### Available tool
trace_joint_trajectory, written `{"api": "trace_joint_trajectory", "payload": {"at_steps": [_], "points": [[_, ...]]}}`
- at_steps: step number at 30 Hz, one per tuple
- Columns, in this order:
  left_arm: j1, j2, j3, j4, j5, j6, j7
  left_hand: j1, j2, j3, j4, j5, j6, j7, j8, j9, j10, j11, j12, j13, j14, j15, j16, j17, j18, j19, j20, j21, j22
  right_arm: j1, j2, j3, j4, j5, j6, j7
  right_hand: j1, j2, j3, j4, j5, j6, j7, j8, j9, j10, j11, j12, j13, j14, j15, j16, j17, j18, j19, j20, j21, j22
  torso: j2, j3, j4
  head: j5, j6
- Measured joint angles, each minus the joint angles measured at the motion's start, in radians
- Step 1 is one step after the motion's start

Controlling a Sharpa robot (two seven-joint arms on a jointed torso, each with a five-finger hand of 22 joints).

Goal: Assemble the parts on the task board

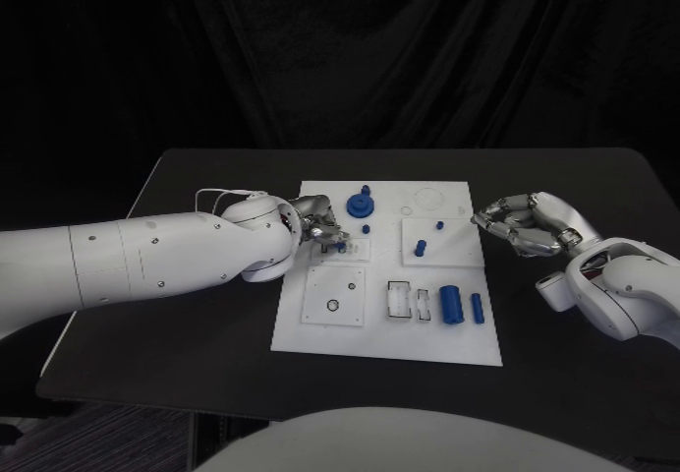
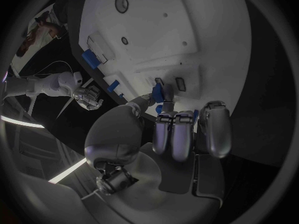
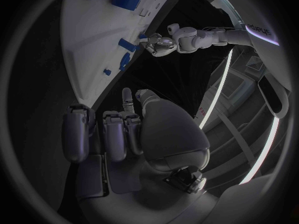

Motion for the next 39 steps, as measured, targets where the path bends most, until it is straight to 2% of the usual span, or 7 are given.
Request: {"api": "trace_joint_trajectory", "payload": {"at_steps": [10,17,25,39], "points": [[-0.004,-0.005,0.000,0.000,0.000,-0.003,0.000,0.000,0.000,-0.003,0.003,0.000,0.000,0.000,0.000,0.000,0.000,0.000,0.000,0.000,0.000,0.000,0.000,0.000,0.000,0.000,0.000,0.000,0.000,0.000,-0.003,0.000,0.001,0.000,0.000,0.001,0.000,0.000,0.000,0.000,0.000,0.000,0.000,0.000,0.000,0.000,0.000,0.000,0.000,0.000,0.000,0.000,0.000,0.000,0.000,0.000,0.000,0.000,0.000,0.0000,0.0009,0.000,0.000],[-0.005,-0.007,0.000,0.000,0.000,0.001,-0.002,-0.002,0.002,-0.016,0.016,-0.041,0.007,-0.007,-0.004,0.000,-0.003,-0.003,0.000,0.000,0.002,-0.002,0.000,0.000,0.000,0.000,0.000,-0.004,0.000,0.000,-0.003,0.000,0.001,0.000,-0.001,0.001,0.000,0.000,0.000,0.000,0.000,0.000,0.000,0.000,0.000,0.000,0.000,0.000,0.000,0.000,0.000,0.000,0.000,0.000,0.000,0.000,0.000,0.000,0.000,-0.0002,0.0008,0.001,0.000],[-0.006,-0.008,0.001,0.002,0.000,0.006,-0.002,-0.012,0.001,-0.021,0.021,-0.051,0.020,-0.020,-0.010,-0.001,-0.003,-0.003,0.000,0.000,0.004,-0.004,0.000,0.000,0.000,0.000,0.000,-0.004,-0.001,0.000,-0.002,0.000,0.000,0.000,0.000,0.001,0.000,0.000,0.000,0.000,0.000,0.000,0.000,0.000,0.000,0.000,0.000,0.000,0.000,0.000,0.000,0.000,0.000,0.000,0.000,0.000,0.000,0.000,0.000,-0.0003,-0.0003,0.003,0.000],[-0.007,-0.008,0.001,0.003,0.000,0.008,0.000,-0.012,0.001,-0.025,0.025,-0.065,0.020,-0.020,-0.011,-0.001,-0.003,-0.003,0.000,0.000,0.004,-0.004,0.000,0.000,0.000,0.000,0.000,-0.008,-0.003,0.000,0.000,0.000,-0.003,0.000,0.000,0.001,0.000,0.000,0.003,-0.003,0.004,0.000,0.000,0.000,0.000,0.000,0.000,0.000,0.000,0.000,0.000,0.000,0.000,0.000,0.000,0.000,0.000,0.000,0.000,-0.0008,0.0001,0.003,0.000]]}}
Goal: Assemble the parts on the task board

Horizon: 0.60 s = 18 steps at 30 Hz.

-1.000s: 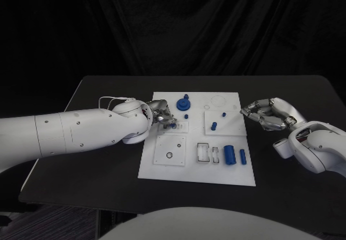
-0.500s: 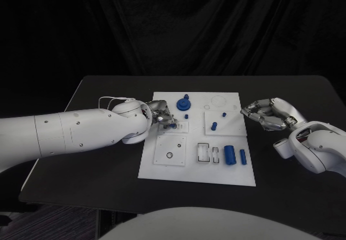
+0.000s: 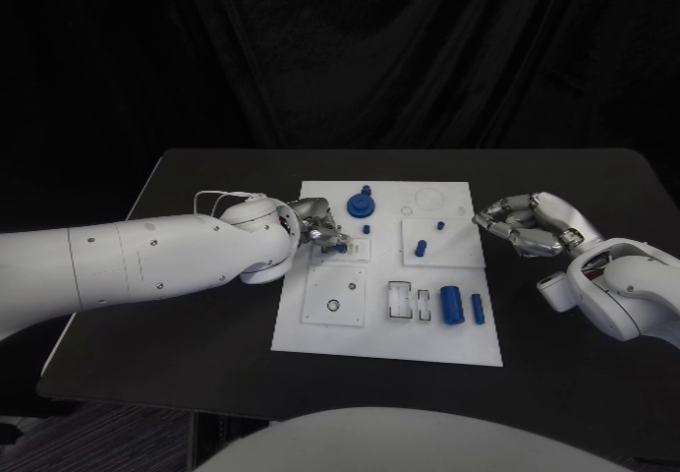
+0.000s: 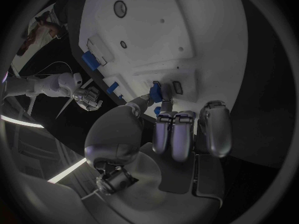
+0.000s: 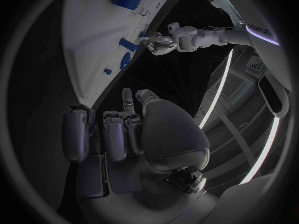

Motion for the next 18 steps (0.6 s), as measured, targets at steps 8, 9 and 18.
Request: {"api": "trace_joint_trajectory", "payload": {"at_steps": [8,9,18], "points": [[-0.001,0.000,0.000,-0.001,0.000,0.001,0.001,-0.023,-0.007,-0.027,0.027,-0.047,0.007,0.000,-0.010,-0.006,0.000,0.000,0.000,0.000,0.000,0.000,0.000,0.000,0.000,0.000,0.000,-0.004,-0.001,0.000,0.000,0.000,-0.001,0.000,0.000,0.000,0.000,0.000,0.000,0.000,0.000,0.000,0.000,0.000,0.000,0.000,0.000,0.000,0.000,0.000,0.000,0.000,0.000,0.000,0.000,0.000,0.000,0.000,0.000,0.0000,-0.0001,0.001,0.000],[-0.002,0.000,0.000,-0.001,0.000,0.001,0.001,-0.034,-0.007,-0.038,0.038,-0.063,0.012,-0.001,-0.013,-0.008,0.000,0.000,0.000,0.000,0.000,0.000,0.000,0.000,0.000,0.000,0.000,-0.004,-0.001,0.000,0.000,0.000,-0.001,0.000,0.000,-0.001,0.002,-0.002,0.000,0.000,0.000,0.000,0.000,0.003,0.000,0.000,0.000,0.000,0.000,0.000,0.000,0.000,0.000,0.000,0.000,0.000,0.000,0.000,0.000,0.0000,-0.0001,0.001,0.000],[-0.005,0.002,0.000,-0.006,0.000,0.007,0.004,-0.070,-0.017,-0.162,0.148,-0.184,0.022,0.004,-0.035,-0.009,0.000,0.000,0.000,0.000,0.000,0.000,0.000,0.000,0.000,0.000,0.000,-0.012,-0.001,0.000,0.002,0.000,-0.002,0.000,0.001,-0.002,0.006,-0.006,0.005,-0.005,0.005,-0.007,0.000,0.004,0.000,0.000,0.000,0.000,0.000,0.000,0.000,0.000,0.000,0.000,0.000,0.000,0.000,0.000,0.001,0.0002,-0.0001,-0.001,0.000]]}}
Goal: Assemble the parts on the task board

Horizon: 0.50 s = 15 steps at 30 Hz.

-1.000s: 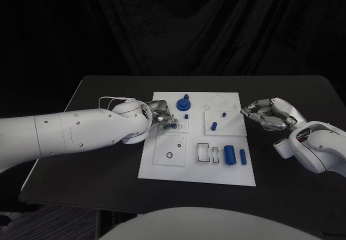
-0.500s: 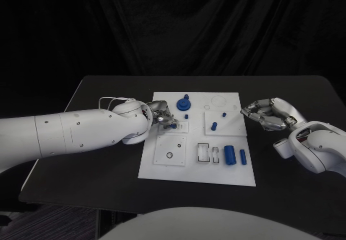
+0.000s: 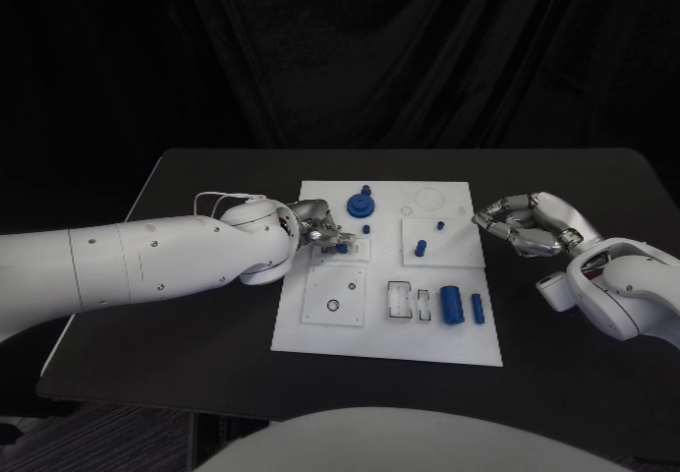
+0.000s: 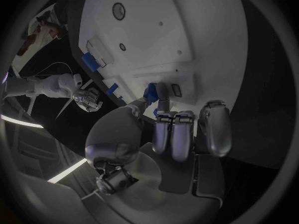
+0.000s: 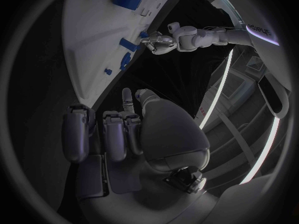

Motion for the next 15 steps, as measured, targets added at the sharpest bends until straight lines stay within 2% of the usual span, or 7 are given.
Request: {"api": "trace_joint_trajectory", "payload": {"at_steps": [6,10,15], "points": [[0.000,0.003,0.001,-0.006,0.000,0.007,0.001,0.000,0.000,-0.044,0.038,-0.025,0.006,-0.003,-0.004,-0.001,0.000,0.000,0.000,0.000,0.000,0.000,0.000,0.000,0.000,0.000,0.000,0.000,0.000,0.000,0.000,0.000,0.000,0.000,0.002,-0.001,0.006,0.002,0.005,-0.005,0.010,0.000,0.000,0.004,0.000,0.000,0.000,0.000,0.000,0.000,0.000,0.000,0.000,0.000,0.000,0.000,0.000,0.000,0.000,0.0000,0.0001,-0.001,0.000],[0.000,0.004,0.001,-0.008,0.000,0.010,0.001,0.000,0.000,-0.051,0.045,-0.025,0.013,-0.003,-0.007,-0.001,0.000,0.000,0.000,0.000,0.000,0.000,0.000,0.000,0.000,0.000,0.000,0.000,0.003,0.000,0.000,0.000,-0.001,0.000,0.003,-0.003,0.010,-0.002,0.008,-0.008,0.015,0.000,0.000,0.008,0.000,0.000,0.000,0.000,0.000,0.000,0.000,0.000,0.000,0.000,0.000,0.000,-0.004,0.000,0.000,0.0000,0.0001,-0.001,0.000],[0.000,0.004,0.002,-0.011,0.000,0.013,0.002,0.033,0.017,-0.063,0.041,0.004,0.017,-0.007,-0.007,0.013,0.000,0.000,0.000,0.000,0.000,0.000,0.000,0.000,0.000,0.000,0.000,-0.003,0.004,0.000,0.000,0.000,-0.001,0.000,0.004,-0.004,0.010,-0.002,0.008,-0.008,0.019,0.000,0.000,0.008,0.000,0.000,0.000,0.000,0.000,0.000,0.000,0.000,0.000,0.000,0.000,0.000,-0.004,0.000,0.000,0.0000,0.0002,0.000,0.000]]}}
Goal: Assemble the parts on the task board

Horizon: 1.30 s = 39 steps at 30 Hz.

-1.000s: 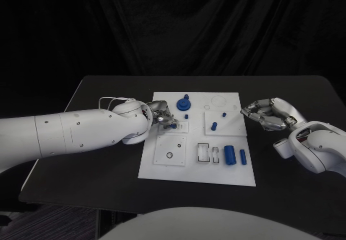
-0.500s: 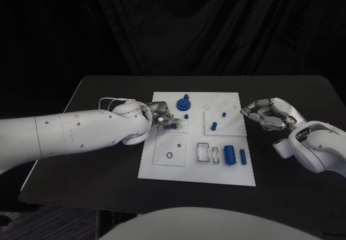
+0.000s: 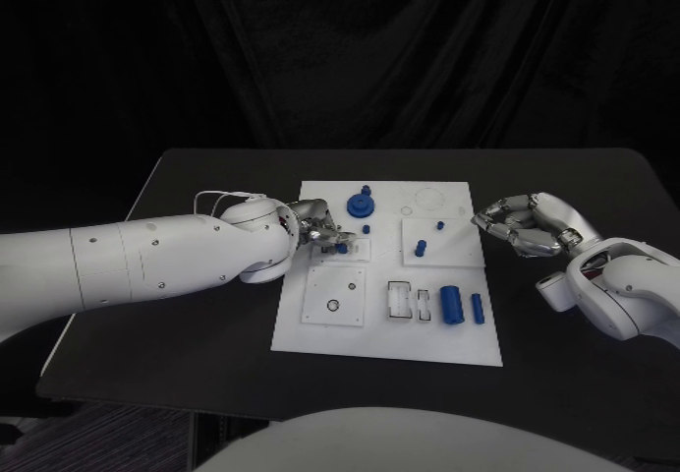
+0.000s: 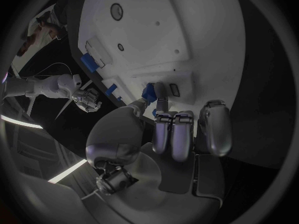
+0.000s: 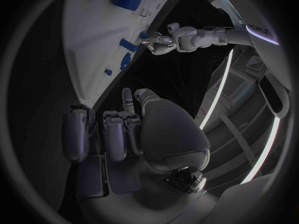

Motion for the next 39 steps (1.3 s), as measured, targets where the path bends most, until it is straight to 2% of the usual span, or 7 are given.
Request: {"api": "trace_joint_trajectory", "payload": {"at_steps": [12,16,18,27,36,39], "points": [[0.000,-0.001,-0.001,0.004,0.000,0.004,0.008,0.048,-0.001,-0.025,-0.014,0.073,-0.004,0.004,-0.003,0.008,0.000,0.000,0.000,0.000,0.000,0.000,0.000,0.000,0.000,0.000,0.000,-0.004,0.004,0.000,0.000,0.000,0.000,0.000,0.003,-0.003,0.000,0.000,0.004,-0.004,0.004,0.000,0.000,0.000,0.000,0.000,0.000,0.000,0.000,0.000,0.000,0.000,0.000,0.000,0.000,0.000,0.000,0.000,0.000,0.0003,0.0002,0.000,0.000],[0.000,-0.002,-0.001,0.004,0.000,0.006,0.014,0.051,-0.005,-0.028,-0.017,0.083,-0.008,0.008,-0.007,0.009,0.000,0.000,0.000,0.000,0.000,0.000,0.000,0.000,0.000,0.000,0.000,-0.004,0.004,0.000,0.000,0.000,-0.001,0.000,0.004,-0.004,0.000,0.000,0.004,-0.004,0.004,0.000,0.000,0.000,0.000,0.000,0.000,0.000,0.000,0.000,0.000,0.000,0.000,0.000,0.000,0.000,0.000,0.000,0.000,0.0004,0.0002,0.001,0.000],[0.000,-0.002,0.000,0.004,0.000,0.007,0.017,0.051,-0.005,-0.034,-0.014,0.084,-0.009,0.009,-0.007,0.009,0.000,0.000,0.000,0.000,0.000,0.000,0.000,0.000,0.000,0.000,0.000,-0.004,0.004,0.000,0.000,0.000,-0.001,0.000,0.005,-0.005,0.000,0.000,0.004,-0.004,0.004,0.000,0.000,0.000,0.000,0.000,0.000,0.000,0.000,0.000,0.000,0.000,0.000,0.000,0.000,0.000,0.000,0.000,0.000,0.0004,0.0002,0.001,0.000],[0.000,-0.004,0.001,0.004,0.000,0.011,0.024,0.033,0.007,-0.093,0.046,0.024,-0.009,0.009,-0.016,0.005,0.000,0.000,0.000,0.000,0.000,0.000,0.000,0.000,0.000,0.000,0.000,-0.004,0.010,0.000,0.000,0.000,-0.002,0.000,0.007,-0.007,0.004,-0.004,0.007,-0.007,0.011,0.000,0.000,0.004,0.000,0.000,0.000,0.000,0.000,0.000,0.000,0.000,0.000,0.000,0.000,0.000,0.000,0.000,0.001,-0.0001,0.0006,0.000,0.000],[0.000,-0.006,0.001,0.006,-0.001,0.019,0.023,0.032,0.006,-0.098,0.051,0.024,-0.009,0.009,-0.017,0.004,0.000,0.000,0.000,0.000,0.000,0.000,0.000,0.000,0.000,0.000,0.000,-0.004,0.011,0.000,0.000,0.000,-0.002,0.000,0.009,-0.010,0.004,-0.004,0.007,-0.007,0.011,0.000,0.000,0.004,0.000,0.000,0.000,0.000,0.000,0.000,0.000,0.000,0.000,0.000,0.000,0.000,0.000,0.000,0.000,-0.0001,-0.0002,0.001,0.000],[0.000,-0.007,0.001,0.007,-0.001,0.022,0.023,0.047,0.003,-0.110,0.047,0.047,-0.009,0.009,-0.025,0.004,0.000,0.000,0.000,0.000,0.000,0.000,0.000,0.000,0.000,0.000,0.000,-0.007,0.013,0.000,0.000,0.000,-0.003,0.000,0.009,-0.011,0.004,-0.004,0.007,-0.007,0.011,-0.003,0.003,0.004,0.000,0.000,0.000,0.000,0.000,0.000,0.000,0.000,0.000,0.000,0.000,0.000,0.000,0.000,0.000,0.0000,-0.0006,0.001,0.000]]}}
